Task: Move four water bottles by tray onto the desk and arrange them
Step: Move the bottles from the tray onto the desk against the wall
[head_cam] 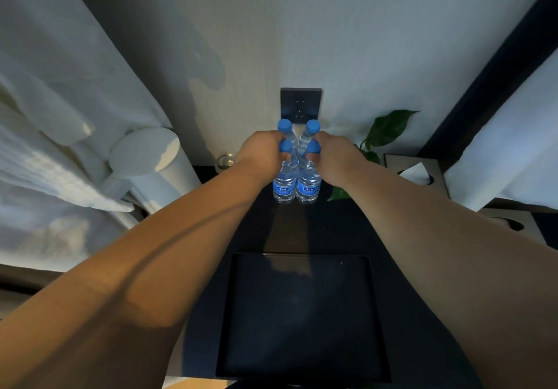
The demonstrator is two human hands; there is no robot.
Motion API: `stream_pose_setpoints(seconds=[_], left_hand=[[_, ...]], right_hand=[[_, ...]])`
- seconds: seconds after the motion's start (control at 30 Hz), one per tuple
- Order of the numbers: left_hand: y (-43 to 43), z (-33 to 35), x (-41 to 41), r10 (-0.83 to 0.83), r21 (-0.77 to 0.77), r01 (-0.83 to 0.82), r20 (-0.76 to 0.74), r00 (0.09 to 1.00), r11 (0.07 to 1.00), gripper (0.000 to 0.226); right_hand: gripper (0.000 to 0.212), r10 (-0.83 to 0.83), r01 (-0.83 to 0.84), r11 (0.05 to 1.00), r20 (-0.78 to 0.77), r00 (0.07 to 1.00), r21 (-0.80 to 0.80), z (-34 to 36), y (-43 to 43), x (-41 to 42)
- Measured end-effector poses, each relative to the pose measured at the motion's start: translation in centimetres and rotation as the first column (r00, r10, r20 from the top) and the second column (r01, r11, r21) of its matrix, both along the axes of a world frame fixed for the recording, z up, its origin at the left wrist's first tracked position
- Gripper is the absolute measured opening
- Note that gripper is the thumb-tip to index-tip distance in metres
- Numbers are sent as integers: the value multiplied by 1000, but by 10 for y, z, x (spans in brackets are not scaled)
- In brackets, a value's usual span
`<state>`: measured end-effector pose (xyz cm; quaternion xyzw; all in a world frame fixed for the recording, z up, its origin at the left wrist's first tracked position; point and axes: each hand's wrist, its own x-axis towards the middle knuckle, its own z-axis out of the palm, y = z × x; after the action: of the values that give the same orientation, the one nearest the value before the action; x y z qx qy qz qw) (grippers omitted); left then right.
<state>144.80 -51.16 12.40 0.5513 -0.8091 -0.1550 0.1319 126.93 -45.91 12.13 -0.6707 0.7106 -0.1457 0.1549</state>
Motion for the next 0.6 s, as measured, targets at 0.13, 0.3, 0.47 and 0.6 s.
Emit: stream_pose_setpoints(seconds=[0.13,0.3,0.47,0.6], left_hand=[[-1,2,-1,-14,7,14,5,1000,1000,28],[0,5,0,-28,-4,28,38,999,1000,26],[2,3,-1,-18,-10,19,37,999,1000,26],[2,3,-2,-14,-14,15,47,999,1000,28]], right_hand=[[38,4,-4,1000,-13,1000,0,0,-1,-1],[35,13,-13,1000,-20,1000,23,2,-4,-3],[35,2,-2,1000,-13,1000,13,0,-2,-3],[35,-3,3,1000,-16,1000,8,0,-1,-2]])
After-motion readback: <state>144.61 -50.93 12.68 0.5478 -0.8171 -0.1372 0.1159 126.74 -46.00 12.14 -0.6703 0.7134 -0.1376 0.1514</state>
